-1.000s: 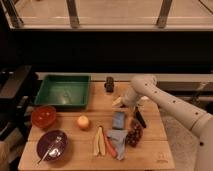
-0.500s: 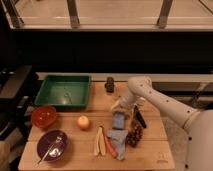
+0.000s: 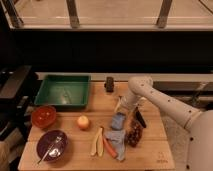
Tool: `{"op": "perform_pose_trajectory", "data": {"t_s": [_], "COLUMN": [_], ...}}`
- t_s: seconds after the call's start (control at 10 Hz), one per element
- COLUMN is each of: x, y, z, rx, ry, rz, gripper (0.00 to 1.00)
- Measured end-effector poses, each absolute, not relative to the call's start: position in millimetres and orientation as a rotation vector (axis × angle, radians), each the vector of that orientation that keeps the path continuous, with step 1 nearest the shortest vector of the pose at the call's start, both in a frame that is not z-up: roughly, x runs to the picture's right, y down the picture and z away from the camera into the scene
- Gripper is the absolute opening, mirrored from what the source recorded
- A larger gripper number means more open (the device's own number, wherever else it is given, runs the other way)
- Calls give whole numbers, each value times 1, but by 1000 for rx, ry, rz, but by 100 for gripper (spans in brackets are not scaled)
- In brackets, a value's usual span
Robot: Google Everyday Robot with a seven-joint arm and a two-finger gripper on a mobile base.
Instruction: Wipe red bowl with sponge
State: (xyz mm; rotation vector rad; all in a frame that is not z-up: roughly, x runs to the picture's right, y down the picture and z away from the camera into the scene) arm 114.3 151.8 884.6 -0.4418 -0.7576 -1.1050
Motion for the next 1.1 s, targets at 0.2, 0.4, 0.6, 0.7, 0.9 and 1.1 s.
{"op": "perform_pose_trajectory", "data": {"t_s": [0.2,0.4,0.6,0.7,0.9,1.1], "x": [114,107,90,71,28,-22], "y": [138,114,84,65,39,19], "z": [871,851,833,827,821,811], "rx": [-399,-322,-225,-151,-19,95], "ry": [-758,-783,-809,-823,-830,-867], "rz": [-1098,-1104,-1144,-1181,-1237,-1303], "gripper": [0,0,0,0,0,0]}}
